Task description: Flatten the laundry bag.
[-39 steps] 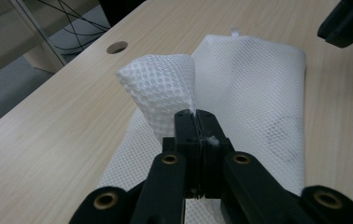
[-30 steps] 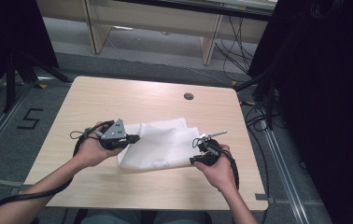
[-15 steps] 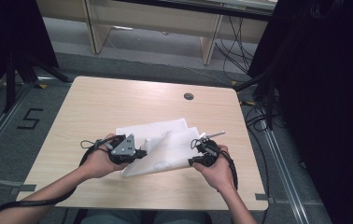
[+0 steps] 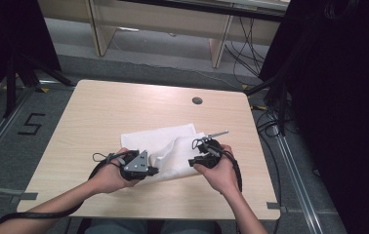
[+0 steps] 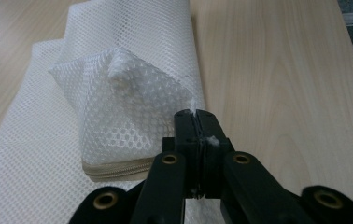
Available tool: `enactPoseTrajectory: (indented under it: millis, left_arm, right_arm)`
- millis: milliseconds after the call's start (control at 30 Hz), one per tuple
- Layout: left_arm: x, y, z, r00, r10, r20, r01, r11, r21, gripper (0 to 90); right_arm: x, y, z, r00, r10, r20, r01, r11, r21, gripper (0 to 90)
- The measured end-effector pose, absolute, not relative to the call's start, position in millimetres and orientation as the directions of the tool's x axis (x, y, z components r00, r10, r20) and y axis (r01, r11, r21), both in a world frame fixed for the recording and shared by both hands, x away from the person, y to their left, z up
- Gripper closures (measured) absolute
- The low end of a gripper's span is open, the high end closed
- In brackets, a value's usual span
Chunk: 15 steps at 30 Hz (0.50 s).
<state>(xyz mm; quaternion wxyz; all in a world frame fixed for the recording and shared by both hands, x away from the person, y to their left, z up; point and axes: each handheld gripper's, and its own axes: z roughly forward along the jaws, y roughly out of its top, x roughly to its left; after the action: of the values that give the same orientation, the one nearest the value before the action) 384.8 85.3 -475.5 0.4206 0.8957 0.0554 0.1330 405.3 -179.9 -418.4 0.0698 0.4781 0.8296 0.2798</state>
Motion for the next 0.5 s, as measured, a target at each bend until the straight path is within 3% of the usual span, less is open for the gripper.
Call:
enactPoseTrajectory:
  millis: [500]
  left_arm:
    - [375.6, 77.9, -484.1, 0.968, 0.170, 0.184, -0.028, -0.658, 0.753, 88.2]
  right_arm:
    - [434.2, -122.4, -424.8, -0.555, 0.799, 0.230, 0.770, 0.390, 0.504, 60.2]
